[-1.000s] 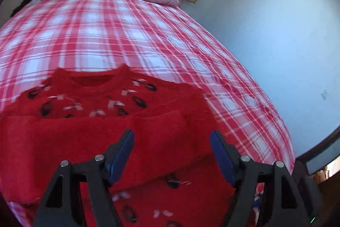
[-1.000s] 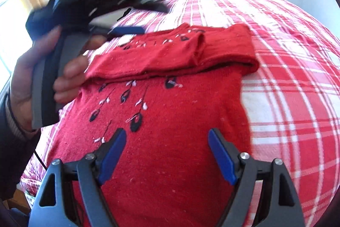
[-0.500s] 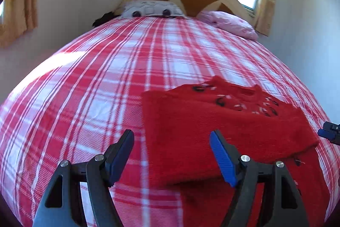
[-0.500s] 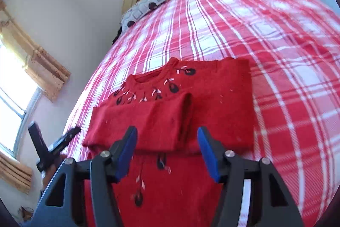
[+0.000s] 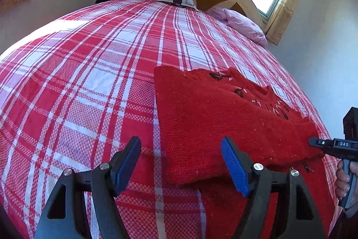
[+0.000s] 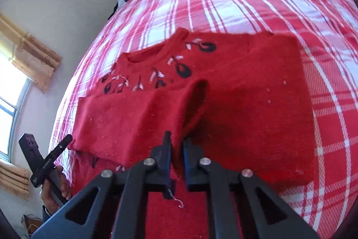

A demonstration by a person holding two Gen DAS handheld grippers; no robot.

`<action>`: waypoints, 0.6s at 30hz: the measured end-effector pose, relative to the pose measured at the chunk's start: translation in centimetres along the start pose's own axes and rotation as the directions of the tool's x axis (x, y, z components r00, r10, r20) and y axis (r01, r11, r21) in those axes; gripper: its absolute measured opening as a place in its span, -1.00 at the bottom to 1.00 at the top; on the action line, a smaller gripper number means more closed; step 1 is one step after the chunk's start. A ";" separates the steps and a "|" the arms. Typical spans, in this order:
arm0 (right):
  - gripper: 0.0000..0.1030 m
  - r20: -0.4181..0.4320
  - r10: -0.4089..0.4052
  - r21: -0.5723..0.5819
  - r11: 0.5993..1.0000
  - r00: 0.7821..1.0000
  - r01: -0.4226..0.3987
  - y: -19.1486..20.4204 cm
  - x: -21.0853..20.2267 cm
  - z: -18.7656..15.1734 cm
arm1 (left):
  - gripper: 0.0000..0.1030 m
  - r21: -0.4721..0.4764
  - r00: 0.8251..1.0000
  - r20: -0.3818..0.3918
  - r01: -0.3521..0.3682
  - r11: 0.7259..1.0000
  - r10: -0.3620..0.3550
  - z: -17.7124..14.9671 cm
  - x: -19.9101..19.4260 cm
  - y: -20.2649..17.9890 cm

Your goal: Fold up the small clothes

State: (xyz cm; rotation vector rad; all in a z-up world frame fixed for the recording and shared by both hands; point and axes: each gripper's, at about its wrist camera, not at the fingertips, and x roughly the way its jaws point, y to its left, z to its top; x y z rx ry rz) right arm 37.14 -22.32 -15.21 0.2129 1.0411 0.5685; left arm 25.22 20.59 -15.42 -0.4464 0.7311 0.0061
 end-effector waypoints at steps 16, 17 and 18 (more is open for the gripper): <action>-0.81 0.135 -0.145 -0.020 0.989 0.980 0.149 -1.7 -4.9 2.0 | 0.45 0.022 1.000 -0.027 0.000 1.000 0.000 -0.3 0.5 -0.4; -0.81 0.124 -0.144 -0.003 0.989 0.982 0.146 -2.4 -4.5 1.9 | 0.45 0.024 1.000 -0.027 -0.002 1.000 0.002 -0.4 0.5 -0.4; -0.81 0.105 -0.138 0.004 0.990 0.985 0.139 -3.0 -4.1 1.8 | 0.45 0.026 1.000 -0.029 -0.003 1.000 0.004 -0.4 0.6 -0.4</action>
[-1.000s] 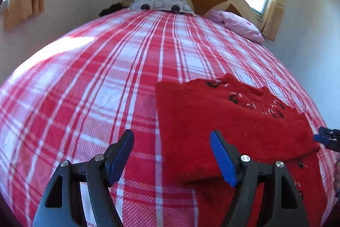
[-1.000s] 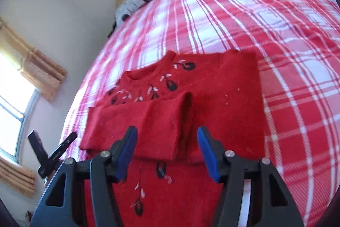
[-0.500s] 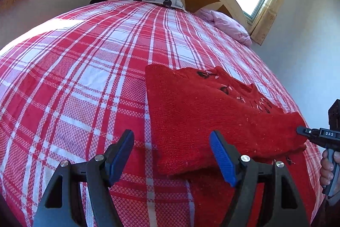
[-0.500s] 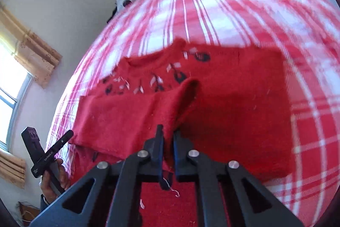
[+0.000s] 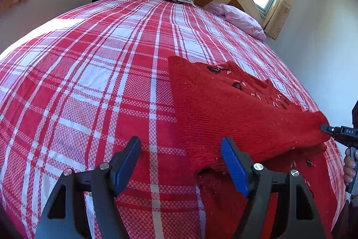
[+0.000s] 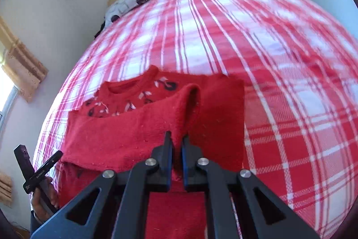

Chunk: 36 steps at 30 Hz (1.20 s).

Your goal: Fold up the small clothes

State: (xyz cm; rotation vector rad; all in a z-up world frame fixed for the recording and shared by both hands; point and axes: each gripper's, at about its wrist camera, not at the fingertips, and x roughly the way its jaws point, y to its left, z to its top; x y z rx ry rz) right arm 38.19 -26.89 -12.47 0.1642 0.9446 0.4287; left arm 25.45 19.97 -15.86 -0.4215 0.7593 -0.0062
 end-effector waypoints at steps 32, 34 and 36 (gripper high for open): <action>0.13 -0.123 0.340 -0.235 0.903 0.932 -0.360 22.0 8.2 -6.8 | 0.45 -0.083 0.995 0.010 0.097 0.992 -0.097 -0.1 -0.3 1.4; 0.13 -0.154 0.342 -0.240 0.897 0.927 -0.371 22.5 9.3 -7.0 | 0.45 -0.097 0.994 0.014 0.112 0.989 -0.111 -0.2 -0.3 1.7; 0.13 -0.211 0.358 -0.232 0.886 0.910 -0.402 22.7 10.1 -7.4 | 0.45 -0.107 0.992 0.017 0.122 0.987 -0.121 -0.1 -0.4 1.9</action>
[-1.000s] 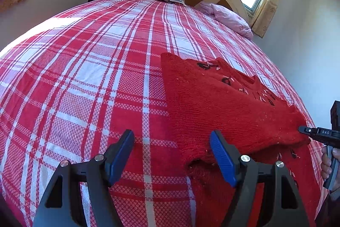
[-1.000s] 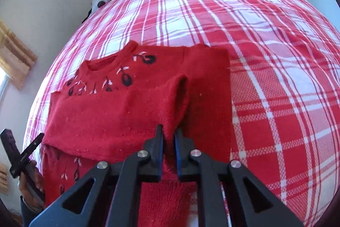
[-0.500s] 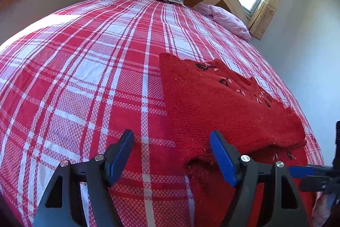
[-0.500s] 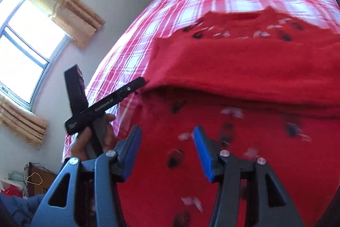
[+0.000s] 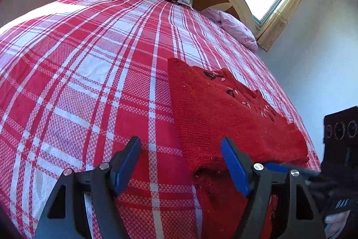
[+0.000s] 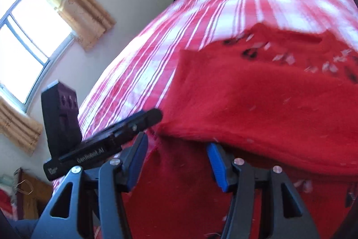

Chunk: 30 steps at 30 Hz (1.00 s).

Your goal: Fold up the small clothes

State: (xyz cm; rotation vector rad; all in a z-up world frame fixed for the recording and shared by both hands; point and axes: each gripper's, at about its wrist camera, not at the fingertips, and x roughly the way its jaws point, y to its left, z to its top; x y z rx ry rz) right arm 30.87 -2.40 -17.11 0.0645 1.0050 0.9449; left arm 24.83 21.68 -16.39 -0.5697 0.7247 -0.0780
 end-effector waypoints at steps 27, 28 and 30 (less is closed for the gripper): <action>0.11 0.025 -0.016 -0.100 0.995 1.000 0.018 0.4 -5.2 -0.4 | 0.45 -0.017 1.000 0.011 0.005 1.000 -0.005 0.0 -0.2 0.3; 0.11 0.051 -0.028 -0.092 0.995 0.998 0.033 0.3 -5.6 0.0 | 0.45 -0.016 1.000 0.010 0.004 1.000 -0.004 0.0 -0.2 0.3; 0.11 0.083 -0.092 -0.063 0.993 0.992 0.097 -0.7 -6.0 1.0 | 0.45 -0.012 1.000 0.010 0.001 1.000 -0.001 0.0 -0.2 0.2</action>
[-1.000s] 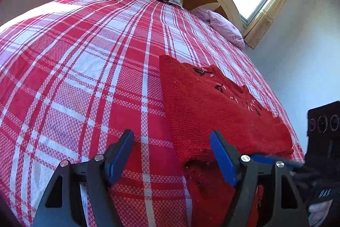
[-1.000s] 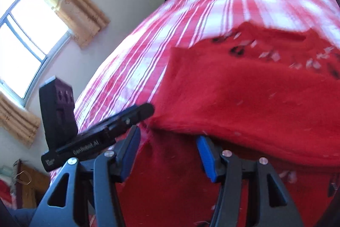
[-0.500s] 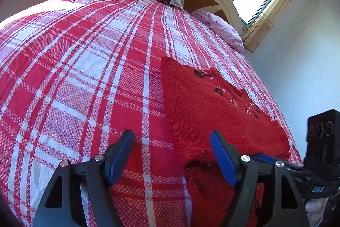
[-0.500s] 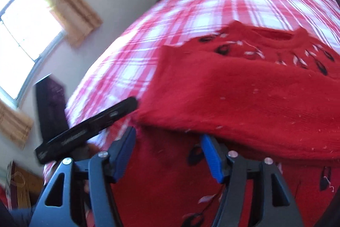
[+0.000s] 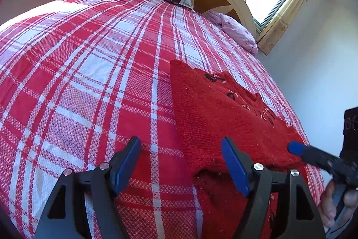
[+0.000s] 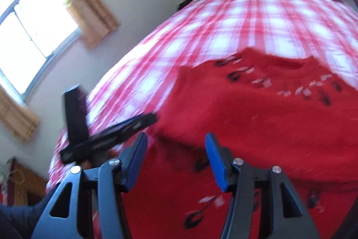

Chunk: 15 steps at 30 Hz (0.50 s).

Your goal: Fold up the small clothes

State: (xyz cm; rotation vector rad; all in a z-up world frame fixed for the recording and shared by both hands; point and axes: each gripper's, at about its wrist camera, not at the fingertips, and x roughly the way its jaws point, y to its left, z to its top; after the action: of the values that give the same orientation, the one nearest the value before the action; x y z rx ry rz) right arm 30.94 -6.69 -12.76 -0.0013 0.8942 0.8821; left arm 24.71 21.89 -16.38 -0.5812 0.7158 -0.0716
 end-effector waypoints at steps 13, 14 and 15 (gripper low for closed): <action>0.06 -0.034 -0.160 0.072 0.984 0.987 0.162 -4.5 -0.7 -2.3 | 0.45 0.049 0.999 -0.002 -0.052 0.997 0.052 -0.5 -0.3 -1.0; 0.06 -0.035 -0.181 0.066 0.981 0.983 0.182 -4.6 -1.4 -2.5 | 0.45 0.062 0.998 -0.010 -0.068 0.996 0.069 -0.7 -0.2 -1.2; 0.06 -0.040 -0.193 0.065 0.979 0.980 0.195 -4.9 -1.8 -2.8 | 0.45 0.082 0.995 -0.024 -0.097 0.992 0.099 -0.8 0.1 -1.5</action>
State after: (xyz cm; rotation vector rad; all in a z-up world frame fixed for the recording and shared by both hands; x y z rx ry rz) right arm 31.73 -12.11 -15.05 -0.0433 0.9390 0.6705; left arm 24.52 20.26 -16.15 -0.4678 0.7646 -0.0174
